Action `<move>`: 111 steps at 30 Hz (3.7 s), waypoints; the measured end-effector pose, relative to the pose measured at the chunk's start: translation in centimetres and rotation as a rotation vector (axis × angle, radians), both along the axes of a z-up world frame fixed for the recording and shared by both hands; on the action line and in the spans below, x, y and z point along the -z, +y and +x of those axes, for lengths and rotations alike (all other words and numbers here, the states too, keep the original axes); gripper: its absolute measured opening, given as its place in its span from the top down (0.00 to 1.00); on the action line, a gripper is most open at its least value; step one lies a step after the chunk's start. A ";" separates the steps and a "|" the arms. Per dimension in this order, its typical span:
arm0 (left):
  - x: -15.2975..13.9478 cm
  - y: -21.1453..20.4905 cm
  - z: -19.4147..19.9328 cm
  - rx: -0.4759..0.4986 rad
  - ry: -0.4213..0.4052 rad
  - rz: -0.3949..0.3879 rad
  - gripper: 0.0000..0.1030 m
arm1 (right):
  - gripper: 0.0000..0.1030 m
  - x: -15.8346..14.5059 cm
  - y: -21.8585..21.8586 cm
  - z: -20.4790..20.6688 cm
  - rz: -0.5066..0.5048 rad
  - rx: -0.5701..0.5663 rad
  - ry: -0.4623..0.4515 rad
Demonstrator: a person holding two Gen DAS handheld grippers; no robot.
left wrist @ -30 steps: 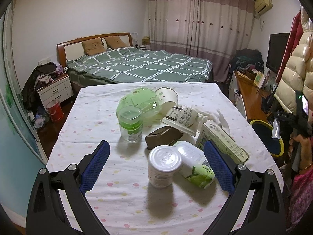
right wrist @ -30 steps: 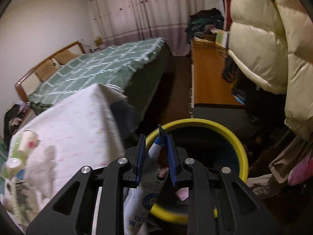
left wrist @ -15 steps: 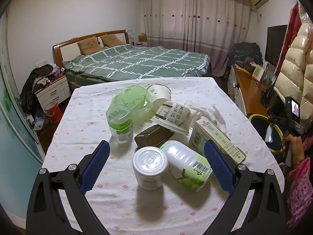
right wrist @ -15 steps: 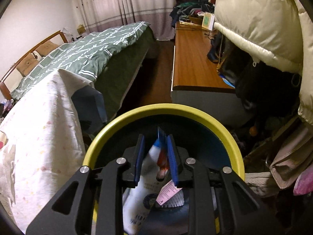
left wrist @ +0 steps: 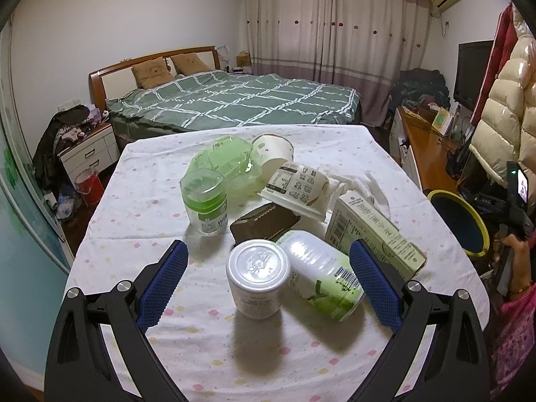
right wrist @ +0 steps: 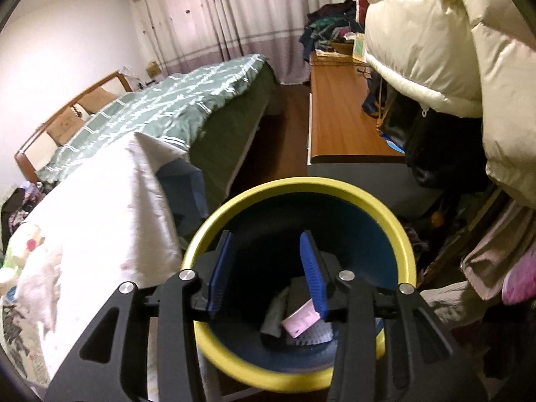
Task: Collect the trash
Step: 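Grasp the white can by its sides with the left gripper, then carry the white can over the bin and open the left gripper, then grasp the crumpled white tissue on the table with the right gripper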
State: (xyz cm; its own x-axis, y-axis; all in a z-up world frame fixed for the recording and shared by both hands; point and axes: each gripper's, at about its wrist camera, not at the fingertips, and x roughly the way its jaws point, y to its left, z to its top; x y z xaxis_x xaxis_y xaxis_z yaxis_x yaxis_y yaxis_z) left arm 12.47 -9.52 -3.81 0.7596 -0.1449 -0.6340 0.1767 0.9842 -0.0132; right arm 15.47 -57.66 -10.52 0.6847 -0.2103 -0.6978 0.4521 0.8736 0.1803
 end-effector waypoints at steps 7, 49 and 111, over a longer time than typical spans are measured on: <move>1.6 0.1 1.0 -0.008 0.027 -0.005 0.08 | 0.61 -0.8 2.1 -1.5 0.007 -0.041 -0.033; -5.9 -13.6 1.5 0.391 -0.072 -0.080 0.54 | 0.61 -0.6 1.6 -5.3 -0.036 -0.028 -0.039; -4.8 1.7 -2.0 -0.075 -0.182 -0.037 0.05 | 0.56 -3.1 12.5 -7.7 -0.099 -0.283 -0.037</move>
State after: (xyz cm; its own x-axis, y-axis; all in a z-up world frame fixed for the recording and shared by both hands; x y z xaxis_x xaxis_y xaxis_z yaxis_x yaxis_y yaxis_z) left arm 10.43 -7.77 1.02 0.8709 -0.1045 -0.4801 0.1060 0.9941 -0.0242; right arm 7.76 -45.12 -7.40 0.7506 -0.0728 -0.6567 0.1823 0.9781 0.0999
